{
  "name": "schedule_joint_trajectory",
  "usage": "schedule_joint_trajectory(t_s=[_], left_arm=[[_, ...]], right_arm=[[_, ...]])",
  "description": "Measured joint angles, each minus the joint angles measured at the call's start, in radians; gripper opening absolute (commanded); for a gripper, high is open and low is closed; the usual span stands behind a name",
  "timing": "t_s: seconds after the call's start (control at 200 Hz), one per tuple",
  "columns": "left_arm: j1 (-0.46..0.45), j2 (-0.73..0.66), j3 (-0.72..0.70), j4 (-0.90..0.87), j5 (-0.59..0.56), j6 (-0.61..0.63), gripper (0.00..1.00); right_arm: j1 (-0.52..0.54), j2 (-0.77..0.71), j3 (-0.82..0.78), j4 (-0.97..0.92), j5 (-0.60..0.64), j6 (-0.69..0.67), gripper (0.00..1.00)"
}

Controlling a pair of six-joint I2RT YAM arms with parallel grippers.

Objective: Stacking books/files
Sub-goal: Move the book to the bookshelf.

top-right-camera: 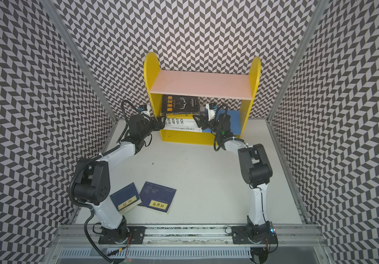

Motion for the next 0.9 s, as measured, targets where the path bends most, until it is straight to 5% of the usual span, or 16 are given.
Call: schedule_joint_trajectory(t_s=[0.551,0.901], left_arm=[[0.0,0.003,0.009,-0.001,0.0,0.0,0.79],[0.001,0.007,0.015,0.0,0.0,0.0,0.78]], right_arm=[[0.0,0.0,0.017,0.015,0.008,0.003,0.58],[0.002,0.018,0.047,0.009,0.008,0.005,0.47]])
